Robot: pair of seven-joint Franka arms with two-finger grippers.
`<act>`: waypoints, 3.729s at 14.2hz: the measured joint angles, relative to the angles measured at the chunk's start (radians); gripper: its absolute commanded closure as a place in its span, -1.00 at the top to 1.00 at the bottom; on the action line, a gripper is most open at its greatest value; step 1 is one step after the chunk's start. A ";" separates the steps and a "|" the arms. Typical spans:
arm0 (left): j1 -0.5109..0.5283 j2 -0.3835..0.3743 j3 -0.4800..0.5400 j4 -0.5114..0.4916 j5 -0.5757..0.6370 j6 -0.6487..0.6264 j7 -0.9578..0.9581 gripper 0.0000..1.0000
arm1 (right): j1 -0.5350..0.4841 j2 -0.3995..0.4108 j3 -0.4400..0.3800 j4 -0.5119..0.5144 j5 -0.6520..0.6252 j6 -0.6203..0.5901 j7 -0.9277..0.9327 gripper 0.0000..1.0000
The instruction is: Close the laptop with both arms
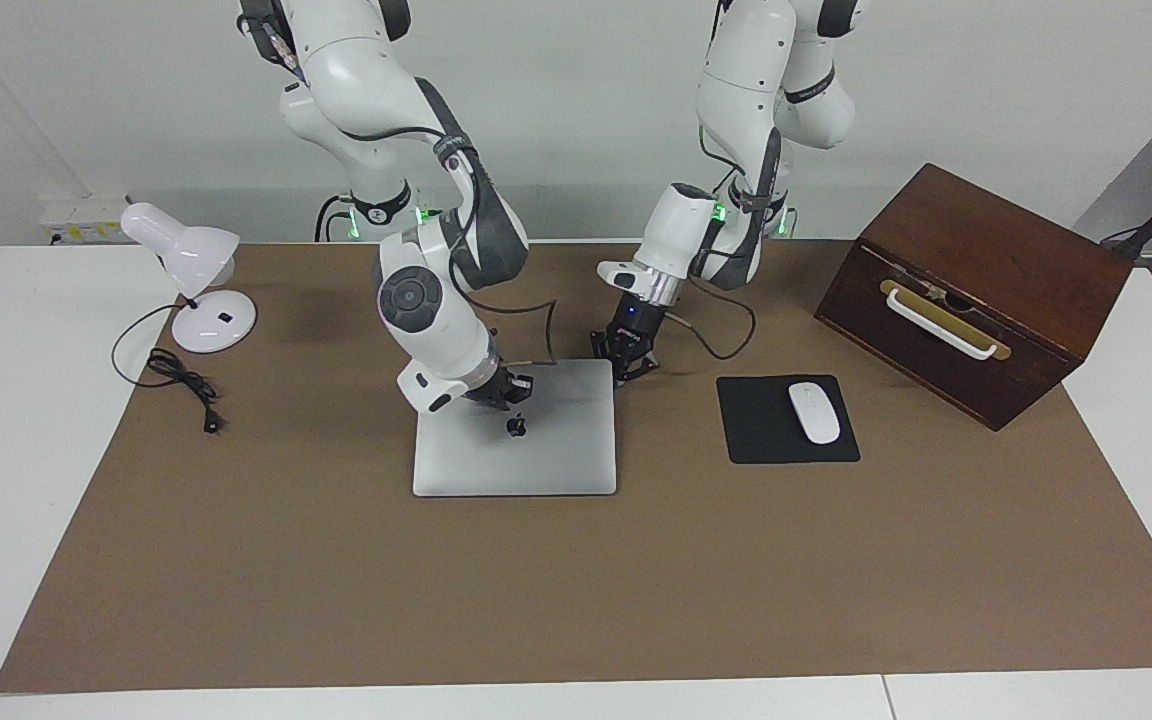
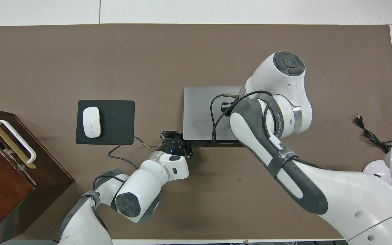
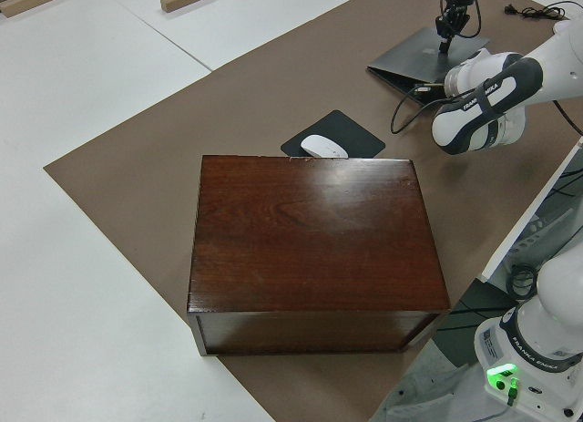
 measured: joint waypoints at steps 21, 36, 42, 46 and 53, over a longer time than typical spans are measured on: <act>0.000 0.000 -0.002 0.001 -0.010 0.000 -0.016 -1.00 | -0.085 -0.035 -0.019 0.145 -0.008 0.161 -0.173 1.00; 0.125 -0.466 0.015 0.037 -0.034 -0.831 -0.111 -1.00 | -0.359 -0.297 -0.022 0.274 -0.216 -0.350 -0.595 1.00; 0.241 -0.551 0.018 0.250 0.009 -1.284 -0.102 1.00 | -0.363 -0.411 -0.022 0.051 -0.216 -0.277 -0.511 1.00; 0.329 -0.551 0.019 0.307 0.010 -1.385 -0.102 1.00 | -0.359 -0.461 -0.012 0.032 -0.216 -0.273 -0.433 1.00; 0.576 -0.549 0.023 0.413 0.012 -1.484 -0.101 1.00 | -0.358 -0.495 -0.010 0.094 -0.221 -0.334 -0.415 1.00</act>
